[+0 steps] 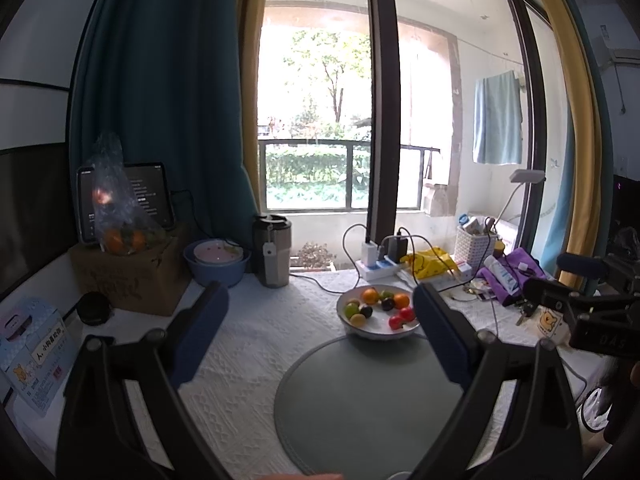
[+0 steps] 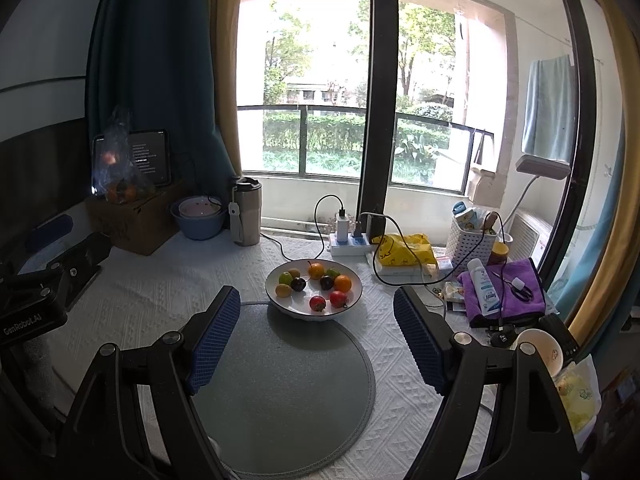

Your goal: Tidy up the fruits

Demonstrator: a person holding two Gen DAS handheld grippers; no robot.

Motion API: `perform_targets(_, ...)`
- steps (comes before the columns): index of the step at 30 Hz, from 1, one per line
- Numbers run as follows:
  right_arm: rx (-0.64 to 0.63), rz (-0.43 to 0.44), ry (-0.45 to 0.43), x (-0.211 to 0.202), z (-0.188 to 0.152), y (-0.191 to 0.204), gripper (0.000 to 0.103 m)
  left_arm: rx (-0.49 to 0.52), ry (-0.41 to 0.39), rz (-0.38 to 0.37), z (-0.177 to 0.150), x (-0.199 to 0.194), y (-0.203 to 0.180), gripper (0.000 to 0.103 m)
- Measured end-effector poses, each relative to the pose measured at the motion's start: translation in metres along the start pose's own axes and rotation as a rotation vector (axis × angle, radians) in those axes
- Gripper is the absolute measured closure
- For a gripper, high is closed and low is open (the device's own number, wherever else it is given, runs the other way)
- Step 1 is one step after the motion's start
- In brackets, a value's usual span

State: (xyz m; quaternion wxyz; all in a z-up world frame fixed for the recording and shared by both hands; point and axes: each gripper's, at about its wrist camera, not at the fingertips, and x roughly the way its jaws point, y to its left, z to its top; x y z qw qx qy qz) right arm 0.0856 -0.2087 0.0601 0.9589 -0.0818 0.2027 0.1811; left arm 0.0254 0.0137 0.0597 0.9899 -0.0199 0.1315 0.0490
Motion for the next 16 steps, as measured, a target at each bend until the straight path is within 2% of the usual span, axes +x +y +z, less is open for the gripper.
perform_targets(6,0.0,0.001,0.004,0.0,-0.001,0.0,0.021,-0.004,-0.005,0.0,-0.002,-0.002,0.001,0.009)
perform_targets(13,-0.003,-0.005,0.038,0.013,-0.004,-0.005,0.021,-0.015,0.026,-0.015,-0.006,0.014,0.002,0.009)
perform_targets(16,0.012,-0.004,0.039,0.018,-0.006,-0.009,0.021,0.002,0.019,-0.04,-0.009,0.019,-0.001,0.009)
